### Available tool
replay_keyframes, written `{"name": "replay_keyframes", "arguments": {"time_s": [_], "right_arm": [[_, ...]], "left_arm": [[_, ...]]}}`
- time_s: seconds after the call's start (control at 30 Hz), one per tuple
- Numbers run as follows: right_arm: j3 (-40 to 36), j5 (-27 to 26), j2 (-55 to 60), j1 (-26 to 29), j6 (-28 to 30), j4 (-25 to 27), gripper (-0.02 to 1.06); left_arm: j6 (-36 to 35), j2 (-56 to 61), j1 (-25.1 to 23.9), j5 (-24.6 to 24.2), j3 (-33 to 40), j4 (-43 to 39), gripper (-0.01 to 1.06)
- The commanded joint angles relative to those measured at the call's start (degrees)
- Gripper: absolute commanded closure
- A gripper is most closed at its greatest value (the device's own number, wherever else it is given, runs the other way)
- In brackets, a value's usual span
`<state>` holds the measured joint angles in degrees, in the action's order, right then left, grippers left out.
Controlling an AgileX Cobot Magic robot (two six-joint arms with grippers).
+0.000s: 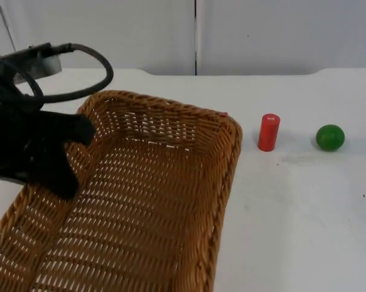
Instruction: Pick up the basket with the left hand and place the object to the left of the red cylinder into the basket with the right hand.
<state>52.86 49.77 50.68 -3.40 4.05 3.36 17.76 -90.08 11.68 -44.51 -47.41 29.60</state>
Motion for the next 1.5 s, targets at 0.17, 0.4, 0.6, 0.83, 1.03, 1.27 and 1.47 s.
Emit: {"name": "replay_keyframes", "arguments": {"time_s": [0.17, 0.4, 0.6, 0.83, 1.03, 1.27, 1.47], "right_arm": [[0.3, 0.2, -0.3, 0.3, 1.4, -0.2, -0.01], [0.3, -0.3, -0.3, 0.3, 1.5, -0.2, -0.01], [0.3, -0.9, -0.3, 0.3, 1.5, -0.2, -0.01], [0.3, -1.2, -0.3, 0.3, 1.5, -0.2, -0.01], [0.3, -2.4, -0.3, 0.3, 1.5, -0.1, -0.01], [0.3, -7.7, -0.1, 0.3, 1.5, 0.3, -0.01], [3.8, -7.8, 4.1, 0.3, 1.5, 0.3, -0.01]], "left_arm": [[1.8, 0.9, -5.5, -2.9, -0.5, 5.5, 1.05], [11.4, 1.0, -12.6, -9.0, -0.5, 12.6, 1.05], [11.4, 1.1, -12.9, -8.6, -0.5, 11.6, 1.05], [11.4, 1.1, -12.9, -7.8, -0.5, 11.9, 1.05], [11.4, 1.1, -12.9, -7.7, -0.5, 11.7, 1.05], [11.7, 1.1, -12.9, -7.7, -0.5, 11.7, 1.05], [11.7, 1.1, -12.9, -7.7, -0.5, 11.7, 1.05]]}}
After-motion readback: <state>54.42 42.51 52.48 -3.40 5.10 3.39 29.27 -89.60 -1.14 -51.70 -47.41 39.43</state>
